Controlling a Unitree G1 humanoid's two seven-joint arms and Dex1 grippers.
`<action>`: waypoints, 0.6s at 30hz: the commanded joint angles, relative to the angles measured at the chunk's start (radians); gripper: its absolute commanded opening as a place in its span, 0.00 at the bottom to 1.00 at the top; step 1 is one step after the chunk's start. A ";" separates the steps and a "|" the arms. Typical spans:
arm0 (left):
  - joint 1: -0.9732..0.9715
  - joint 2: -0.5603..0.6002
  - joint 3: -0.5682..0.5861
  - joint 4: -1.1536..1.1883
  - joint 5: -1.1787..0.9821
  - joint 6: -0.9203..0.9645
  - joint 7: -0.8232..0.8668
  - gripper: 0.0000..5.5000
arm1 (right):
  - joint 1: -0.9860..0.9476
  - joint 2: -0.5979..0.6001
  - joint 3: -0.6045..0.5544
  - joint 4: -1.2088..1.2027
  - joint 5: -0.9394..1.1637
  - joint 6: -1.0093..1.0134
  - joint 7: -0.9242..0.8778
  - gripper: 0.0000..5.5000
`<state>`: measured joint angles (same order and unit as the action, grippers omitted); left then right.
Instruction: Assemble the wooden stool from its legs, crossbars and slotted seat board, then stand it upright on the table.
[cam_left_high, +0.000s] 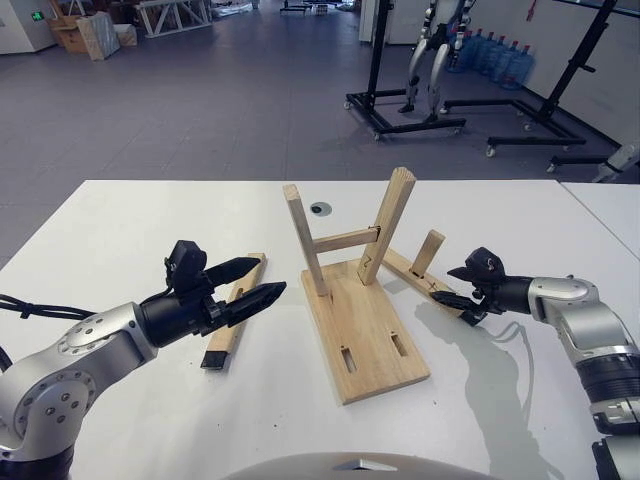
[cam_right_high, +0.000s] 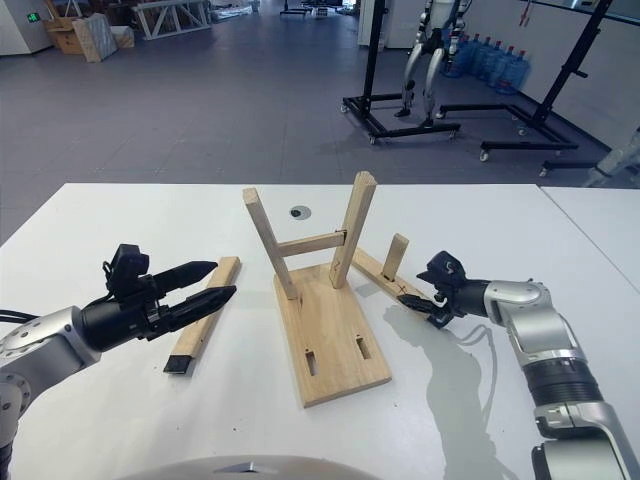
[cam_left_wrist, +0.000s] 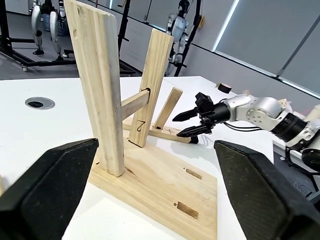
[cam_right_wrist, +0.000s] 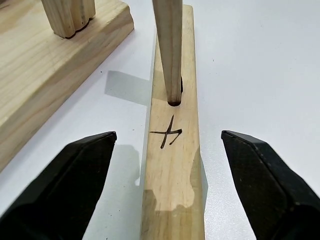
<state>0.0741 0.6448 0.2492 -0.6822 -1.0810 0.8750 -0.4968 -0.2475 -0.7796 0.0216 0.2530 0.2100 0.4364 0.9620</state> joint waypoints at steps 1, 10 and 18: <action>-0.027 0.012 -0.020 0.012 0.032 -0.016 0.006 0.77 | -0.014 0.006 0.030 0.026 -0.046 -0.031 -0.008 0.70; -0.067 -0.021 -0.012 0.030 -0.038 -0.017 0.028 0.77 | 0.017 0.010 0.090 0.150 -0.153 -0.179 -0.031 0.62; -0.068 -0.020 -0.003 0.040 -0.077 -0.023 0.062 0.77 | 0.051 -0.008 0.077 0.122 -0.119 -0.113 0.025 0.38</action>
<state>0.0232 0.6174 0.2420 -0.6475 -1.1593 0.8573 -0.4470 -0.2309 -0.7764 0.0798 0.3681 0.1001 0.2765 0.9668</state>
